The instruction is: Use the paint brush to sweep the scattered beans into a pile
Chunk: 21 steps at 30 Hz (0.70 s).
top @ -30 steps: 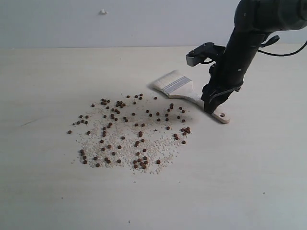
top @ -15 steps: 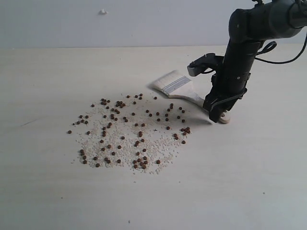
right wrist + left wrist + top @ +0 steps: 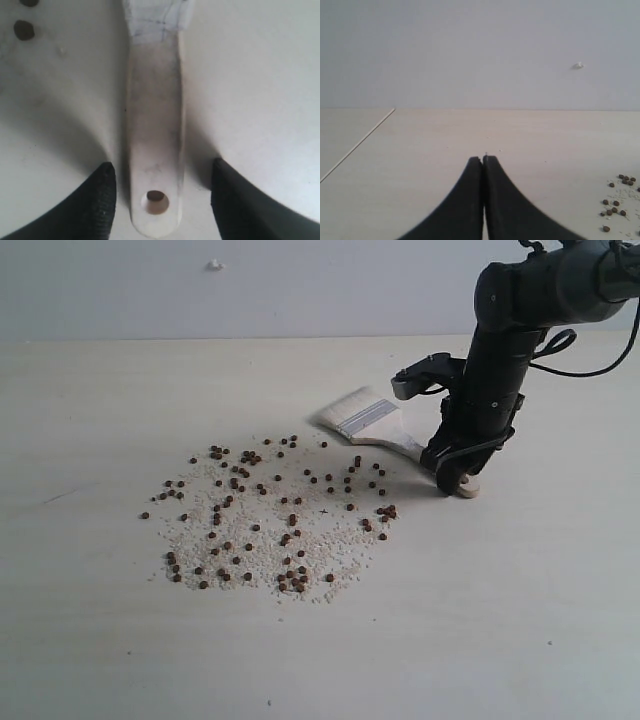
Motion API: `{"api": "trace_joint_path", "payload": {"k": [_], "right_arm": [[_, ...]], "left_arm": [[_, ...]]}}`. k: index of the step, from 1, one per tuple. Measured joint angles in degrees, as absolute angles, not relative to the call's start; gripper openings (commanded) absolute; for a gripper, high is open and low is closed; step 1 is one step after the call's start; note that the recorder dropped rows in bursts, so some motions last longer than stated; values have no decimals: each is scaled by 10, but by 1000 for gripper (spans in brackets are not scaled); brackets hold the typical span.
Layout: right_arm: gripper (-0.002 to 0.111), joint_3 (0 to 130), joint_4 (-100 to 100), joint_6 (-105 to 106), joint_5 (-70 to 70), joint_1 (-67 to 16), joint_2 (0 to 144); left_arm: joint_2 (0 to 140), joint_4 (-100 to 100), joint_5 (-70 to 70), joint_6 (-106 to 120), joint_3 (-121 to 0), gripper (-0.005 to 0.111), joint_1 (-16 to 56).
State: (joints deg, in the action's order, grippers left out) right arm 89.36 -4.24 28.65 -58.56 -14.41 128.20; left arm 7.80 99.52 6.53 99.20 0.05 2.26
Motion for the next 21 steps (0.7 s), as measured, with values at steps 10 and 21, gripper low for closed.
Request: {"api": "trace_joint_path", "payload": {"k": [10,21], "right_arm": [[42,894,-28,250,-582,-148,1283],[13,896,70,179,-582,-198,1284]], "left_arm": [[78,995,65,992,1,0,23],[78,995,65,992,1,0,23]]}}
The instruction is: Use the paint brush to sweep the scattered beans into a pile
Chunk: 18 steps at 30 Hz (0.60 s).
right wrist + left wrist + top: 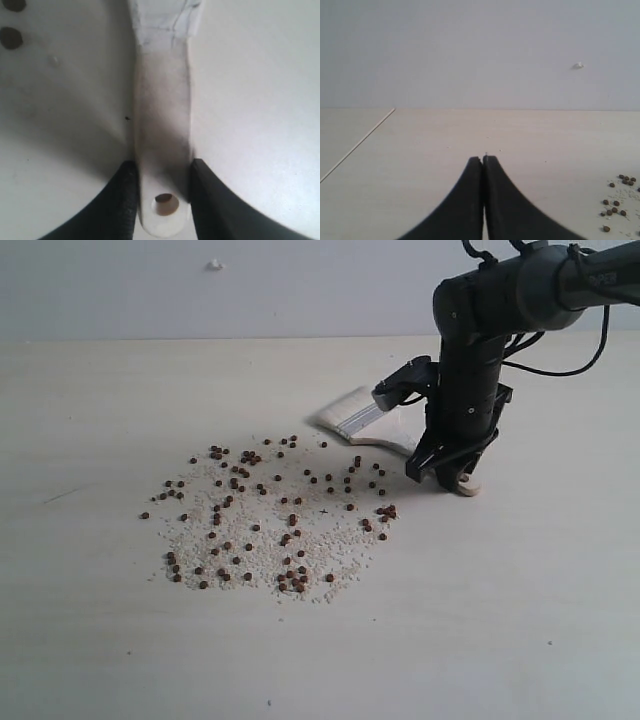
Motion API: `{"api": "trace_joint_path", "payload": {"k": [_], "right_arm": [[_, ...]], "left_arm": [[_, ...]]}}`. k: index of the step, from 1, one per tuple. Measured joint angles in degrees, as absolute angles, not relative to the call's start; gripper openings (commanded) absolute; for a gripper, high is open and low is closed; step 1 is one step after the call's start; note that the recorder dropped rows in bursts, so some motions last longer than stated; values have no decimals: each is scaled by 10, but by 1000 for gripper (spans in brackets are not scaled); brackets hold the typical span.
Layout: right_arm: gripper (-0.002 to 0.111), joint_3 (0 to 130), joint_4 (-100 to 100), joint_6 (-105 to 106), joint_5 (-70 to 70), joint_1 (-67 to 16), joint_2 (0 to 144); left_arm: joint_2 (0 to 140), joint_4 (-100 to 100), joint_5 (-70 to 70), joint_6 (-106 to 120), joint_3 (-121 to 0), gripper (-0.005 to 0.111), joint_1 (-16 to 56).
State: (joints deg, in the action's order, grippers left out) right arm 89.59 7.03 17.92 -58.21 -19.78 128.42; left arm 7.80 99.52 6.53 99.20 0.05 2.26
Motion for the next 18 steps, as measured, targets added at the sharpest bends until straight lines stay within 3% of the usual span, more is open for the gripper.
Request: {"api": "trace_joint_path", "payload": {"k": [2,18], "right_arm": [[0,896,70,174,-581,-199,1284],[0,894,60,150,-594,-199,1257]], "left_arm": [[78,995,65,992,1,0,23],[78,995,65,992,1,0,23]]}}
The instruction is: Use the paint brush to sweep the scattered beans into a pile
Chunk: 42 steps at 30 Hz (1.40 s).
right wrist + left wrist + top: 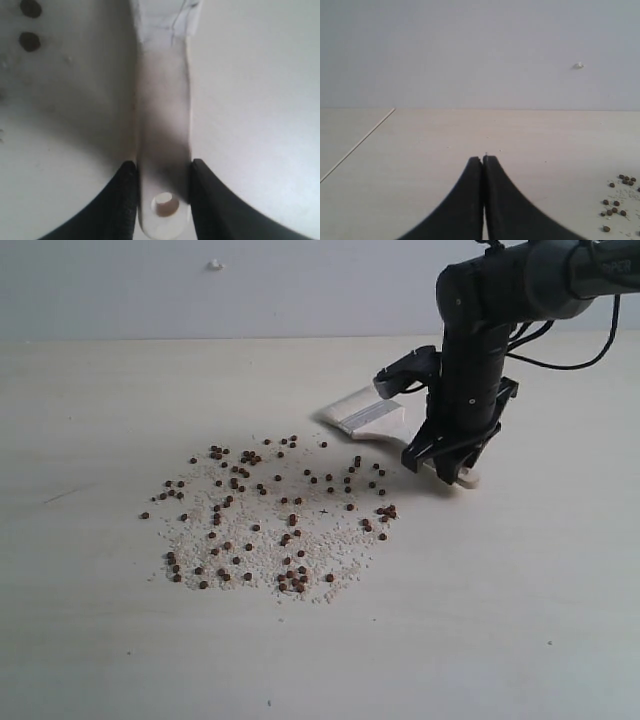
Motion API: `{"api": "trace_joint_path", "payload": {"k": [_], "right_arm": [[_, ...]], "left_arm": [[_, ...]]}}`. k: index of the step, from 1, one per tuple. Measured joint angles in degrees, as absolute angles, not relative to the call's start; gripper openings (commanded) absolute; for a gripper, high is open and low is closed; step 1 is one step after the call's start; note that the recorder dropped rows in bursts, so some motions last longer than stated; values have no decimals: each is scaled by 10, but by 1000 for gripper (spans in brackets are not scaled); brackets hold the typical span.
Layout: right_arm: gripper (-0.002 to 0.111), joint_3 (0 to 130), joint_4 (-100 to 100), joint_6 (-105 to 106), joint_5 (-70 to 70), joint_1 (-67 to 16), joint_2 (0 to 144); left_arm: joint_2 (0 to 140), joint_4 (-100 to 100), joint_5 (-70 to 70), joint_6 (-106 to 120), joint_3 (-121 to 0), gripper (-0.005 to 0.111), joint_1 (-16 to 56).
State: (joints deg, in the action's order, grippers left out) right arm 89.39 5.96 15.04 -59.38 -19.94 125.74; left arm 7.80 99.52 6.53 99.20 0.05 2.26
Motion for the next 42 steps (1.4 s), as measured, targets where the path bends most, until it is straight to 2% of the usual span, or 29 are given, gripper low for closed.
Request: {"api": "trace_joint_path", "payload": {"k": [12,33,37,42], "right_arm": [[0,898,60,157,-625,-201,1180],[0,1029,58,162,-698,-201,1177],[0,1033,58,161,-698,-201,1176],[0,1033,58,161,-698,-201,1176]], "left_arm": [[78,995,65,992,1,0,23],[78,995,59,992,1,0,23],[78,999,-63,1008,1,0,23],[78,998,-277,1160,-19,0,23]]}}
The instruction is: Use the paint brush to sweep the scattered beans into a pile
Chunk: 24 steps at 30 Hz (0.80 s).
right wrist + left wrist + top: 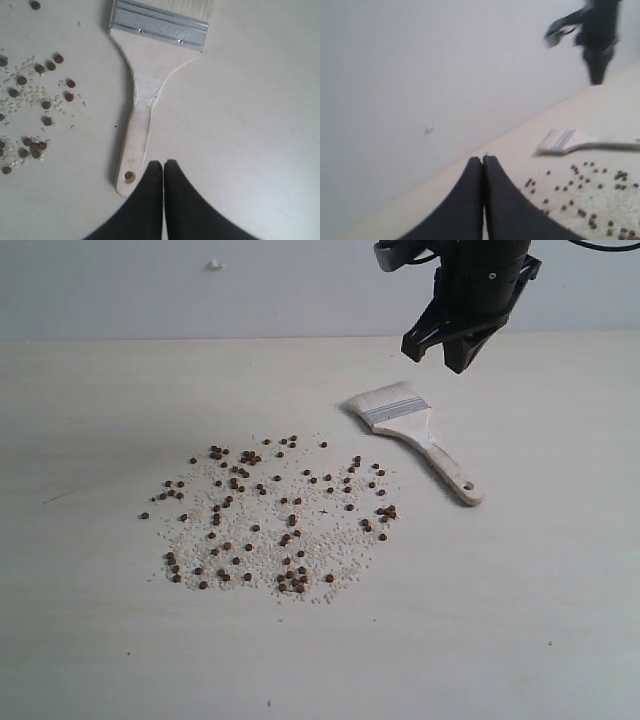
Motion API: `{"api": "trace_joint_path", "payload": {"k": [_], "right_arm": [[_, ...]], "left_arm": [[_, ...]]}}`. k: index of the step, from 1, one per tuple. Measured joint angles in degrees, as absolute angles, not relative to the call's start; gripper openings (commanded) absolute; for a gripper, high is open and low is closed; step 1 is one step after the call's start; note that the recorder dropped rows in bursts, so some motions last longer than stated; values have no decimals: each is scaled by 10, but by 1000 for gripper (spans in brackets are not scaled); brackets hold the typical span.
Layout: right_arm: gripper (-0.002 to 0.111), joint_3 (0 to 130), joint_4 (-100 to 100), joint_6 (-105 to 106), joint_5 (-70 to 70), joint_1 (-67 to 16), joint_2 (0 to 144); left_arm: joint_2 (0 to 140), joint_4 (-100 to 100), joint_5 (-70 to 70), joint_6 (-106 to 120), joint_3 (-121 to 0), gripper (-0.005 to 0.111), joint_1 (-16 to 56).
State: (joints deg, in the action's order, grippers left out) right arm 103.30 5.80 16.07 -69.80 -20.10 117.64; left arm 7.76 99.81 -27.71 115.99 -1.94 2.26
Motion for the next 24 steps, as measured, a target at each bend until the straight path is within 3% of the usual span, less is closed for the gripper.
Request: {"api": "trace_joint_path", "payload": {"k": [9,13,14,16,24], "right_arm": [[0,1033,58,159,-698,-201,1176],[20,1033,58,150,-698,-201,1176],[34,1033,55,150,-698,-201,1176],[51,1033,38,149,-698,-201,1176],[55,916,0,149,-590,-201,1175]], "left_arm": [[77,983,-344,1199,-46,0,23],[77,981,-345,1192,-16,0,23],[77,980,-345,1182,-10,0,23],[77,977,-345,1135,-3,0,23],[77,988,-345,1066,-2,0,23]]}}
